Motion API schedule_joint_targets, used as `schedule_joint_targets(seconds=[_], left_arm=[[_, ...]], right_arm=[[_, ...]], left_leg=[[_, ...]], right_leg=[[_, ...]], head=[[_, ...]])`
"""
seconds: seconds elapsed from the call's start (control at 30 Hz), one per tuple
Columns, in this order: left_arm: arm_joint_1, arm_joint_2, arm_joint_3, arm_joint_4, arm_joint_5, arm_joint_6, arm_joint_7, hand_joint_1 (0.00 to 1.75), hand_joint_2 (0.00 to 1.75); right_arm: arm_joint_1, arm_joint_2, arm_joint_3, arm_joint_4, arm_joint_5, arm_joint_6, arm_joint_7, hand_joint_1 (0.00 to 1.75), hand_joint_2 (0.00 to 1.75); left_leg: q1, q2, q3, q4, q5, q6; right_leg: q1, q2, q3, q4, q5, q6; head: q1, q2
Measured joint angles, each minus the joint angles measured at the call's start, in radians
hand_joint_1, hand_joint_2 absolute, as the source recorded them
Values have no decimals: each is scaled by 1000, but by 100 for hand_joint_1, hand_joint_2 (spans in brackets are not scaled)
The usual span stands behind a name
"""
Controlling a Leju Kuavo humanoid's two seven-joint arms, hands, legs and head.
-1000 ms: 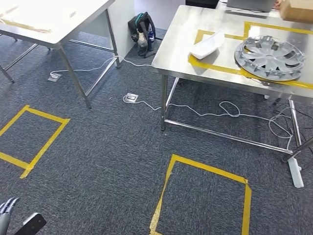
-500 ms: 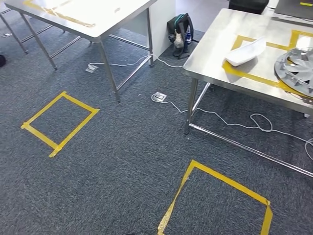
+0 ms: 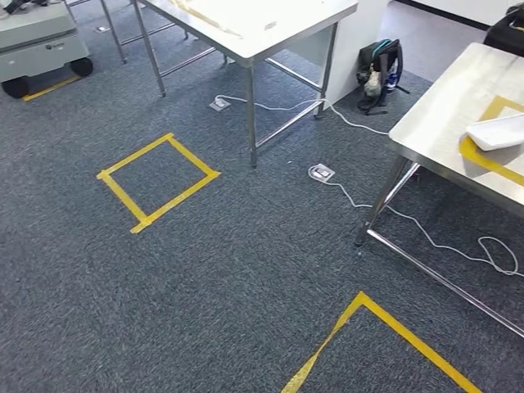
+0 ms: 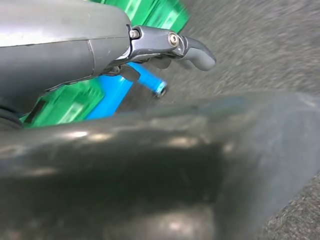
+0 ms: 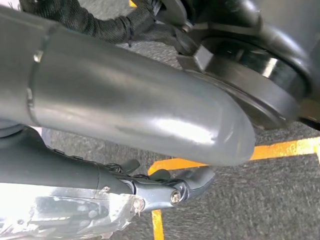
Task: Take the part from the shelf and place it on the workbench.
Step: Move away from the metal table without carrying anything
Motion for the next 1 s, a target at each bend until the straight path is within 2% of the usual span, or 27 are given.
schedule_joint_targets(seconds=[0.03,0.07,0.1,0.13,0.17,0.2,0.23,0.27,0.3,0.33,0.4,0.43,0.47,0.5,0.53,0.57,0.6,0.63,0.7,0.77,0.8,0.83,0.87,0.9,0.93,0.97,1.0], left_arm=[[0,-9,9,1,0,0,0,0,0],[-1,-15,17,2,-1,0,0,0,0],[-1,-19,23,3,-1,0,0,0,0],[-2,-21,29,4,-1,0,0,0,0],[-2,-23,35,4,-1,1,0,0,0],[-3,-25,40,4,-1,1,0,0,0],[-2,-27,44,4,-1,1,0,0,0],[-2,-30,47,4,-1,1,0,0,0],[-2,-31,49,5,0,0,0,0,0],[-3,-32,50,5,4,0,0,0,0],[-4,-35,50,5,25,3,5,0,0],[-4,-36,48,5,41,6,10,0,0],[-2,-38,46,5,58,11,15,0,0],[1,-39,44,5,77,17,20,0,0],[5,-40,41,6,93,23,23,0,0],[8,-41,38,6,107,28,25,0,0],[10,-42,35,6,117,31,26,0,0],[11,-42,33,6,123,33,26,0,0],[9,-43,28,6,133,35,23,0,0],[9,-44,25,8,149,38,20,0,0],[12,-46,24,8,160,39,19,0,0],[13,-48,23,9,170,39,19,0,0],[12,-49,21,10,179,39,19,0,0],[11,-49,19,11,186,38,19,0,0],[9,-49,17,12,191,36,19,0,0],[8,-49,16,12,195,35,19,0,0],[9,-50,15,14,197,33,19,0,0]], right_arm=[[1,0,0,0,0,0,0,0,0],[1,-1,-1,0,0,0,0,0,0],[1,0,-1,0,0,0,0,0,0],[0,1,-2,0,0,0,0,0,0],[-1,2,-3,0,0,0,0,0,0],[-2,3,-3,-1,0,0,0,0,0],[-2,3,-4,-1,0,0,-1,0,0],[-2,3,-5,-1,0,1,0,0,0],[-1,3,-5,-1,0,1,-1,0,0],[-1,2,-5,-1,0,1,-1,0,0],[3,1,-5,-2,0,0,-1,0,0],[4,0,-5,-2,0,0,-1,0,0],[6,0,-5,-2,0,0,-1,0,0],[6,-1,-5,-2,0,0,-1,0,0],[6,-1,-5,-2,0,0,-1,0,0],[5,-1,-5,-2,-1,0,-2,0,0],[4,-1,-5,-2,-1,0,-4,0,0],[3,-2,-5,-1,-3,0,-7,0,0],[-3,-2,-5,-1,-11,0,-15,0,0],[-12,-3,-5,0,-23,0,-23,0,0],[-16,-4,-4,0,-28,0,-29,0,0],[-18,-5,-4,1,-33,0,-36,0,0],[-19,-5,-4,2,-39,0,-44,0,0],[-19,-5,-3,4,-45,0,-51,0,0],[-18,-5,-1,7,-49,0,-57,0,0],[-18,-5,1,9,-53,0,-59,0,0],[-17,-5,3,12,-55,0,-62,0,0]], left_leg=[[2,-16,1,1,0,-4],[4,-31,2,5,-1,-10],[4,-47,2,10,-4,-18],[4,-60,0,18,-7,-26],[2,-71,-2,23,-10,-32],[0,-79,-3,24,-10,-35],[0,-85,-4,23,-8,-37],[0,-79,-4,24,-7,-38],[0,-59,-10,36,-15,-39],[0,-32,-24,67,-34,-41],[-1,19,-83,190,-102,-42],[-1,26,-117,261,-133,-40],[-2,28,-142,313,-150,-36],[-4,29,-152,333,-147,-30],[-7,30,-142,315,-126,-22],[-14,36,-116,263,-94,-11],[-24,59,-81,196,-60,1],[-34,85,-46,128,-39,11],[-48,122,-10,51,-28,19],[-46,103,-5,33,-30,16],[-43,89,-2,26,-27,15],[-39,76,1,20,-24,16],[-34,63,4,16,-20,16],[-33,51,5,15,-20,18],[-32,38,5,15,-20,20],[-31,23,7,15,-20,20],[-31,8,8,16,-20,21]], right_leg=[[-3,2,9,-36,31,3],[-8,15,35,-102,73,9],[-13,39,62,-166,104,17],[-19,58,83,-216,126,17],[-23,74,96,-243,134,13],[-23,75,99,-247,131,5],[-23,62,100,-248,131,-8],[-20,49,101,-247,132,-15],[-16,37,102,-246,132,-22],[-13,24,102,-247,133,-28],[-5,-3,101,-247,132,-36],[-1,-18,101,-247,131,-38],[4,-33,102,-247,130,-41],[8,-48,103,-247,128,-44],[12,-62,106,-247,125,-46],[15,-75,110,-247,123,-48],[16,-87,114,-248,120,-49],[19,-98,117,-247,116,-48],[24,-120,123,-250,109,-43],[26,-141,131,-256,105,-36],[26,-130,133,-253,100,-32],[26,-104,127,-232,86,-27],[26,-68,108,-189,62,-23],[25,-32,75,-124,32,-21],[24,-12,35,-51,2,-19],[23,-4,0,9,-15,-17],[22,-1,-23,39,-12,-15]], head=[[1,0],[1,0],[4,0],[6,0],[7,0],[6,0],[3,0],[-1,0],[-3,0],[-5,0],[-8,0],[-9,0],[-9,0],[-8,0],[-8,0],[-8,0],[-8,0],[-9,0],[-9,0],[-9,0],[-9,0],[-7,0],[-5,0],[-4,0],[-2,0],[-2,0],[-1,0]])
